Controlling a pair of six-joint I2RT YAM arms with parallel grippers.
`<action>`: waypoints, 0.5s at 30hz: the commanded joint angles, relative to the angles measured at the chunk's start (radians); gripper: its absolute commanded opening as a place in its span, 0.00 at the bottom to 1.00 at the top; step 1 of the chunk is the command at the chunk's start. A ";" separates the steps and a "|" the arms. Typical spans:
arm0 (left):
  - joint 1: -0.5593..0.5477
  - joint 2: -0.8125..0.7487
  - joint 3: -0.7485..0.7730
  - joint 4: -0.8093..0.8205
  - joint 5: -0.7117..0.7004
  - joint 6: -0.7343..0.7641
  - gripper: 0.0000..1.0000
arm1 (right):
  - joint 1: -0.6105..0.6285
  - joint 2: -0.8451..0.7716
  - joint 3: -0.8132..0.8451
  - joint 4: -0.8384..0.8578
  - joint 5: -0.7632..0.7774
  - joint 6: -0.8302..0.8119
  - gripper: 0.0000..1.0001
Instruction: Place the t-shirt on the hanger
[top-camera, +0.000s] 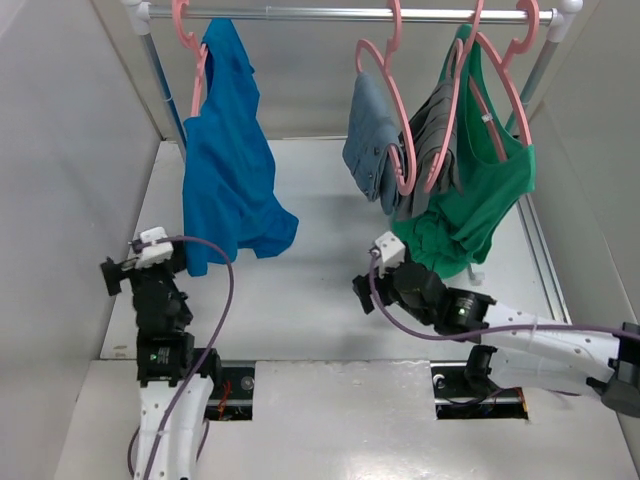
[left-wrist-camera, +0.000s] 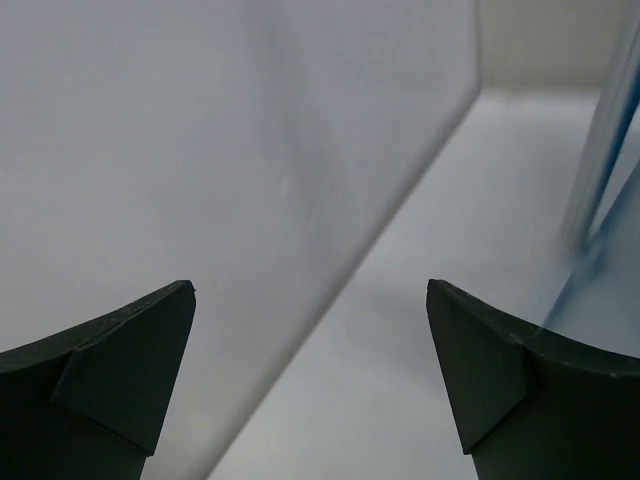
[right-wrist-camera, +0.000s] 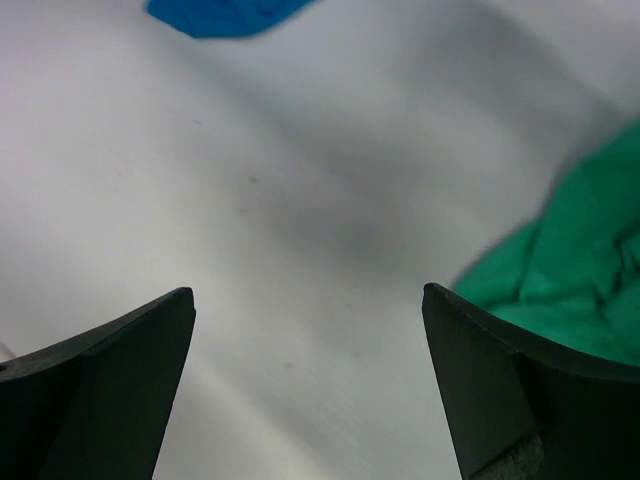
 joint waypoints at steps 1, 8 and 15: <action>0.023 -0.063 -0.119 0.021 -0.122 0.072 1.00 | 0.002 -0.153 -0.105 0.026 0.202 0.192 1.00; 0.077 -0.065 -0.196 -0.079 0.000 0.069 1.00 | 0.002 -0.454 -0.291 -0.027 0.362 0.335 1.00; 0.077 -0.056 -0.196 -0.120 0.108 0.069 1.00 | 0.002 -0.607 -0.280 -0.251 0.467 0.477 1.00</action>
